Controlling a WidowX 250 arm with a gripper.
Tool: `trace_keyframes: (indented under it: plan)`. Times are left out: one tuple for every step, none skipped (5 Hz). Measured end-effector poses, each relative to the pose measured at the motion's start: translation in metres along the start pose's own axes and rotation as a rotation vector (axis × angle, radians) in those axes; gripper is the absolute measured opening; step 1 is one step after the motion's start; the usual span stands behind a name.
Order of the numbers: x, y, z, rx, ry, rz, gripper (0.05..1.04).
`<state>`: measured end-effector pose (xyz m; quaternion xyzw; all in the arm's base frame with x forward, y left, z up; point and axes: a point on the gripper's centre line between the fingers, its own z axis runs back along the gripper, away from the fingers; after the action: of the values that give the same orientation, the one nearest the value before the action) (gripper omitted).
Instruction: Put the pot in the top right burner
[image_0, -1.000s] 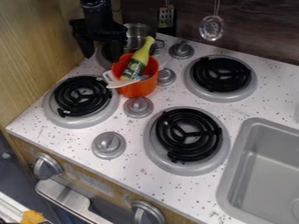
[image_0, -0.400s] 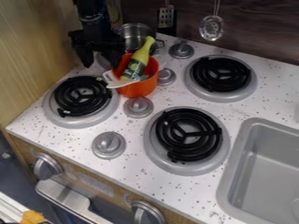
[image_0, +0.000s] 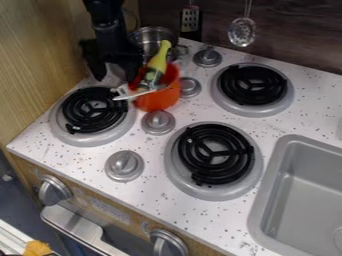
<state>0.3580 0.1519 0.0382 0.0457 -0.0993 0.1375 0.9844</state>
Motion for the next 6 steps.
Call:
trace_keyframes:
  plan:
    - [-0.0011,-0.0052,-0.0064,0.010,0.012,0.014,0.996]
    - [0.0038,-0.0054,-0.0054,0.010,0.004,0.029,0.996]
    - [0.0038,-0.0057,-0.0052,0.022,0.005,0.037,0.996]
    - [0.0058,-0.0074,-0.0061,0.011,-0.009,0.049,0.996]
    - [0.0043,-0.0082,-0.0101,0.004,0.000,0.064,0.996]
    - [0.0059,-0.0104,-0.0115,-0.020,-0.015,0.101,0.996]
